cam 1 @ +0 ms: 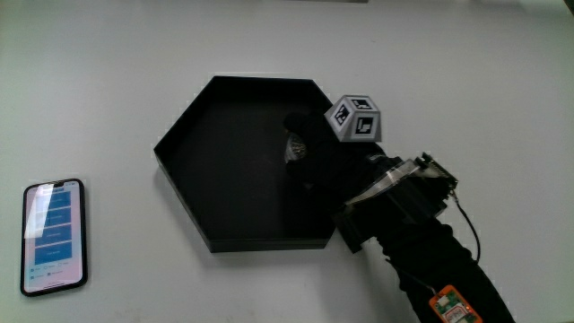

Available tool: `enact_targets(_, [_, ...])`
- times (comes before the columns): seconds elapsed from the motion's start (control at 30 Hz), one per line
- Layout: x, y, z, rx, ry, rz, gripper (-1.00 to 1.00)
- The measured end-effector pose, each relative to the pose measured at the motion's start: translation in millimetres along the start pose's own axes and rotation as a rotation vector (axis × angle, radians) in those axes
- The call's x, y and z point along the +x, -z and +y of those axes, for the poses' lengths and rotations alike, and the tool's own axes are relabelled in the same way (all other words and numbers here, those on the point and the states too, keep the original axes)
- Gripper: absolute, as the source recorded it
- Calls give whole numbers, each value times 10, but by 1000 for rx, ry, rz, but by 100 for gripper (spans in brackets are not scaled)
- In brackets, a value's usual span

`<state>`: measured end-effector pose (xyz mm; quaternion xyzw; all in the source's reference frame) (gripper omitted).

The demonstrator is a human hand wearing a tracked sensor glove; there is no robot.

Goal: Pick paper clip from plate

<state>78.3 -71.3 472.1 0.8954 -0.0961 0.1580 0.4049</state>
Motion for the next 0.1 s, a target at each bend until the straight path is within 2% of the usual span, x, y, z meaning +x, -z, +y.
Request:
enact_targets(0.03, [47,-28,-22,4,-9,24,100])
enact_targets(0.1, [121,-101,-93,29,-6,29,100])
